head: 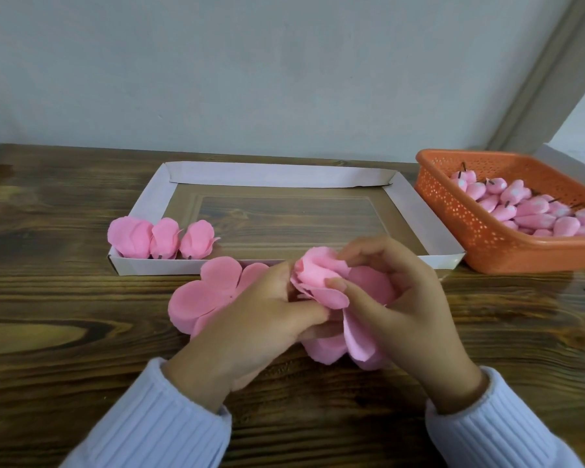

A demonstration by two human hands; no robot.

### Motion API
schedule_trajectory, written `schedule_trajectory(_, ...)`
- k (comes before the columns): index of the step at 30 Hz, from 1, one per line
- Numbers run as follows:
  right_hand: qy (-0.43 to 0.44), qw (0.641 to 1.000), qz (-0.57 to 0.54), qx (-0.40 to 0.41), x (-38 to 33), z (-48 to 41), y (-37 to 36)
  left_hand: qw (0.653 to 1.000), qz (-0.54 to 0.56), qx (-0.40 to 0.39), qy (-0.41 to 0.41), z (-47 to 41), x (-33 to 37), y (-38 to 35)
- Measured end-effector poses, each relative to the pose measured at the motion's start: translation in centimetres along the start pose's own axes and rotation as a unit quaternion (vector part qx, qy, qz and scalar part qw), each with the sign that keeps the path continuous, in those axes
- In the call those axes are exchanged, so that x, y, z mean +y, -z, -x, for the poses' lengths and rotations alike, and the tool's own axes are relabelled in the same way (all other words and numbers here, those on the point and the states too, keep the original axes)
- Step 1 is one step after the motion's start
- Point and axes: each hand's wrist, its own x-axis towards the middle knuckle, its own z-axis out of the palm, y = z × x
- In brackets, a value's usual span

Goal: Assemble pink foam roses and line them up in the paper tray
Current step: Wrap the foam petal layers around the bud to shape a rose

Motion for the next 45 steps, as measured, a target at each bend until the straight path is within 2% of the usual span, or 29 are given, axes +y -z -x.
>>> schedule_trajectory(5, 0.002, 1.000, 0.015, -0.021, -0.1, 0.0, -0.1, 0.995, -0.093, -0.002, -0.037, 0.2, 0.2, -0.1)
schedule_trajectory(12, -0.007, 1.000, 0.026, 0.010, 0.0, -0.1, -0.1, 0.989, -0.129, 0.036, -0.059, 0.1, 0.2, -0.4)
schedule_trajectory(16, -0.120, 0.991, -0.016, 0.051, 0.4, -0.2, 0.0, 0.987, -0.132, 0.065, -0.068, 0.2, 0.1, -0.4)
schedule_trajectory(18, -0.142, 0.989, 0.005, 0.041, 0.6, -0.2, 0.1, 0.985, -0.128, 0.092, -0.067, 0.1, -0.1, -0.3)
schedule_trajectory(26, -0.071, 0.995, 0.044, 0.046, 0.0, 0.0, 0.2, 0.992, -0.088, 0.069, -0.066, -0.1, 0.2, -0.9)
schedule_trajectory(29, -0.042, 0.997, 0.057, 0.035, -0.2, 0.0, 0.2, 0.994, -0.066, 0.073, -0.038, 0.1, 0.4, -0.9)
schedule_trajectory(34, -0.005, 0.995, 0.094, 0.042, -0.4, -0.2, 0.1, 0.986, -0.141, 0.068, -0.053, 0.2, 0.4, -1.0)
schedule_trajectory(41, -0.065, 0.993, 0.016, 0.100, -0.5, -0.1, -0.2, 0.968, -0.229, 0.064, -0.076, 0.6, 0.7, -1.4)
schedule_trajectory(45, -0.046, 0.995, -0.033, 0.086, -0.8, 0.0, -0.4, 0.985, -0.164, 0.019, -0.038, 0.5, 0.7, -1.4)
